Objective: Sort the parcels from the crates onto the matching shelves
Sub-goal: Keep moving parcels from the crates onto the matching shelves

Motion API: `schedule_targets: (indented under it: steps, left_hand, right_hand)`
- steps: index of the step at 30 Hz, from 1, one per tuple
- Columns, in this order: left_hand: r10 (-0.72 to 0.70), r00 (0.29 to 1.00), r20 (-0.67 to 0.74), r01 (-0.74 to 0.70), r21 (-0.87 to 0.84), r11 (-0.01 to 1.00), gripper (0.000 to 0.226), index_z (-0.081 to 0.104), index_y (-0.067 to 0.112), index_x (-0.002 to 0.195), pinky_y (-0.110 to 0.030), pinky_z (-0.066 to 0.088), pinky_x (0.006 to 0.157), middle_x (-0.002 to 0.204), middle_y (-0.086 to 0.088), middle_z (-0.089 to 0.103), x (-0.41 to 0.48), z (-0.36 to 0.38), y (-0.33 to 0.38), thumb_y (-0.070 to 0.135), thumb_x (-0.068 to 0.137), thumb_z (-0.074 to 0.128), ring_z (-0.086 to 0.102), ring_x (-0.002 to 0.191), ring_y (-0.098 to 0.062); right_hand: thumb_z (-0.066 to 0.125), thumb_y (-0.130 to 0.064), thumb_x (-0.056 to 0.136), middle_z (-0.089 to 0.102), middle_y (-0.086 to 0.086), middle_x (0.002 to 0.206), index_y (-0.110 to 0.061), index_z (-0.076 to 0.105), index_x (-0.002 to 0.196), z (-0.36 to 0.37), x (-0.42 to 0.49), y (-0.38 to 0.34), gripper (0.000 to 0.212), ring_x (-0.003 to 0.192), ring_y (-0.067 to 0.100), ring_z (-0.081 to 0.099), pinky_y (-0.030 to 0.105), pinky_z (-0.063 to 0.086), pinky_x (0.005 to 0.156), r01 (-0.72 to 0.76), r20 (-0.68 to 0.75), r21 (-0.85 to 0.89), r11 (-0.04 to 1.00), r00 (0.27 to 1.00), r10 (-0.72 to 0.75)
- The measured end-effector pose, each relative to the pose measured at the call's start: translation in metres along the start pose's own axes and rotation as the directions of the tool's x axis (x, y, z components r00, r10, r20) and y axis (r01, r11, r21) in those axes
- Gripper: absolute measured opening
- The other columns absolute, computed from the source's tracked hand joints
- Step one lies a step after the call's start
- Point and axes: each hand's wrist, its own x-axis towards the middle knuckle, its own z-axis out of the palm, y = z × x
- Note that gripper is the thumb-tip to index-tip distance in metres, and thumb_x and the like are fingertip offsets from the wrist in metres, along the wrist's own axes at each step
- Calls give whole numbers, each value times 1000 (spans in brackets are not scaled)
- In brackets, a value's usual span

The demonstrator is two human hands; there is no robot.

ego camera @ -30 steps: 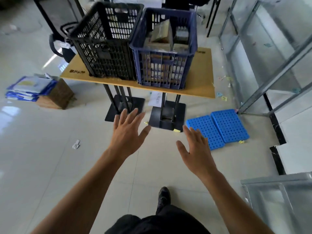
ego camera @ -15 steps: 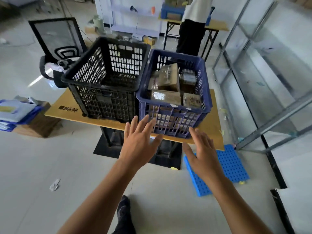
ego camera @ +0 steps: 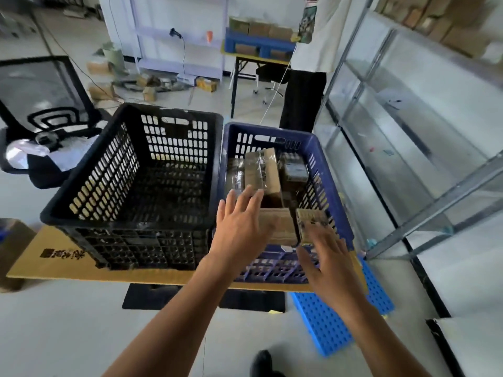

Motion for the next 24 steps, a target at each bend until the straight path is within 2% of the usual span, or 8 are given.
schedule_targets:
  steps: [2, 5, 7, 10, 13, 15, 19, 24]
  left_hand:
    - [-33, 999, 30, 33, -4, 999, 78, 13, 31, 161, -51, -4, 125, 171, 5, 6, 35, 10, -2, 71, 98, 32, -6, 158, -27]
    - [-98, 993, 69, 97, 15, 995, 81, 14, 33, 161, -55, 1, 125, 171, 4, 7, 91, 32, -6, 76, 95, 32, -3, 158, -31]
    - [-161, 983, 91, 159, 32, 987, 86, 13, 33, 162, -57, 4, 124, 172, 3, 7, 124, 49, -9, 79, 92, 33, -1, 157, -32]
    - [-282, 939, 197, 282, 31, 959, 93, 5, 35, 163, -63, 13, 121, 172, 3, 1, 164, 73, -7, 80, 90, 41, 1, 157, -35]
    - [-372, 880, 294, 401, -41, 915, 97, -4, 43, 160, -65, 26, 117, 172, 0, -9, 194, 94, -5, 82, 87, 46, 16, 154, -41]
    - [-406, 867, 288, 429, -19, 903, 100, -8, 47, 158, -63, 35, 113, 171, -5, -11, 207, 105, -8, 80, 86, 52, 28, 150, -43]
    - [-405, 884, 232, 422, -27, 906, 99, -7, 52, 156, -54, 49, 102, 171, 1, -15, 215, 116, -20, 65, 87, 63, 38, 146, -40]
    - [-354, 934, 50, 357, -85, 930, 90, 5, 52, 156, -42, 53, 88, 169, 10, 2, 202, 118, -16, 57, 88, 64, 44, 141, -33]
  right_hand:
    - [35, -60, 104, 33, -4, 166, -35, 35, 157, 6, 23, 14, 59, 158, 15, 18, 35, 11, 125, 1, 27, -8, 1000, 1000, 0]
    - [22, -68, 100, 21, -2, 172, -32, 20, 165, 19, 61, 41, 74, 160, 17, 7, 47, 14, 130, -17, 131, -50, 999, 991, 23]
    - [17, -72, 98, 15, -3, 173, -36, 14, 165, 28, 82, 57, 76, 161, 16, 1, 44, 7, 131, -37, 178, -49, 998, 983, 45]
    - [14, -78, 98, 13, -6, 173, -39, 13, 165, 36, 103, 69, 77, 160, 13, -3, 38, 0, 127, -62, 197, 1, 998, 978, 61]
    - [1, -83, 94, 17, -3, 173, -37, 16, 164, 44, 124, 75, 86, 159, 13, -1, 45, 4, 130, -45, 189, 27, 999, 981, 40]
    - [-1, -80, 94, 15, -2, 174, -36, 13, 165, 50, 135, 79, 84, 160, 16, -3, 45, -3, 130, -34, 227, -18, 999, 973, 37]
    - [14, -70, 99, 9, 1, 175, -37, 8, 165, 60, 142, 86, 74, 161, 22, -7, 44, -20, 123, -28, 301, -114, 993, 952, 62]
    - [8, -72, 95, 11, 4, 174, -36, 7, 165, 65, 142, 90, 79, 161, 25, -8, 50, -19, 125, 9, 336, -147, 989, 941, 41]
